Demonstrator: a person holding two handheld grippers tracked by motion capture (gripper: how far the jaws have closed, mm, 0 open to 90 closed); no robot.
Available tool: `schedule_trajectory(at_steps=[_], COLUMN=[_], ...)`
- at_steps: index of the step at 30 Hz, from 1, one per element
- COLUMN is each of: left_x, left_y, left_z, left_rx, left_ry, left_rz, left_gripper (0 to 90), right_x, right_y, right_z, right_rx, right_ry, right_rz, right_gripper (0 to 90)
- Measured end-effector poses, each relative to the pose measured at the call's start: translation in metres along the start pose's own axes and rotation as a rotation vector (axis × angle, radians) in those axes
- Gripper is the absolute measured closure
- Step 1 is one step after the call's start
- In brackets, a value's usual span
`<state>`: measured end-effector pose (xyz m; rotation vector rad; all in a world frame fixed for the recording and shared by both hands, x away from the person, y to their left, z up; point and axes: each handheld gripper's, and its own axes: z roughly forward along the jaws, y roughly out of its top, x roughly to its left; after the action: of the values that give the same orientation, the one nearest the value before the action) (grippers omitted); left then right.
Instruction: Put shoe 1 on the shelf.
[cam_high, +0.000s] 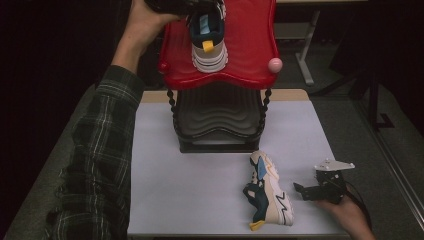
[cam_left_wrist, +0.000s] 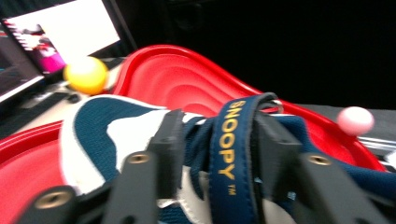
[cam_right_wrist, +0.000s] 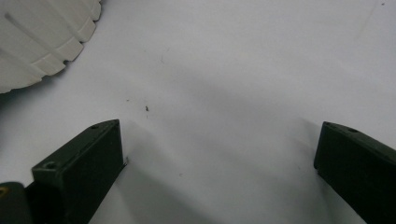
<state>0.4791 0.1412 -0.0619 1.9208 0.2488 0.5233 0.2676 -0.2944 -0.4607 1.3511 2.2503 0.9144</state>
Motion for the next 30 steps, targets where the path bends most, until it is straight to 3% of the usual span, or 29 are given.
schedule_trajectory(at_steps=[1, 2, 3, 11, 16, 21, 27, 30], left_x=[0.0, 0.001, 0.001, -0.005, -0.011, -0.027, -0.039, -0.047], left_y=[-0.001, -0.002, -0.002, -0.008, -0.014, -0.024, -0.037, -0.051], left_z=[-0.002, -0.003, -0.004, -0.018, -0.034, -0.054, -0.071, -0.084], left_rx=[0.0, -0.008, -0.013, 0.008, 0.015, 0.051, 0.056, 0.054], left_ry=[-0.002, -0.019, -0.028, -0.043, -0.048, -0.021, 0.008, 0.021], left_rz=[-0.009, -0.029, -0.039, -0.066, -0.11, -0.111, -0.133, -0.141], left_gripper=[51.3, 41.9, 38.9, 26.9, 18.5, 15.9, 15.3, 15.3], right_x=[0.0, 0.0, 0.0, 0.0, 0.0, 0.0, 0.0, 0.0], right_y=[0.0, 0.0, 0.0, 0.0, 0.0, 0.0, 0.0, 0.0], right_z=[0.0, 0.0, 0.0, 0.0, 0.0, 0.0, 0.0, 0.0], right_rx=[0.0, 0.0, 0.0, -0.001, -0.001, 0.002, 0.002, 0.002], right_ry=[0.0, 0.0, 0.0, -0.001, -0.001, 0.0, 0.0, 0.0], right_rz=[0.0, 0.0, 0.0, 0.0, 0.0, -0.002, -0.002, -0.002], right_gripper=[0.7, 0.7, 0.7, 0.7, 0.7, 0.7, 0.7, 0.7])
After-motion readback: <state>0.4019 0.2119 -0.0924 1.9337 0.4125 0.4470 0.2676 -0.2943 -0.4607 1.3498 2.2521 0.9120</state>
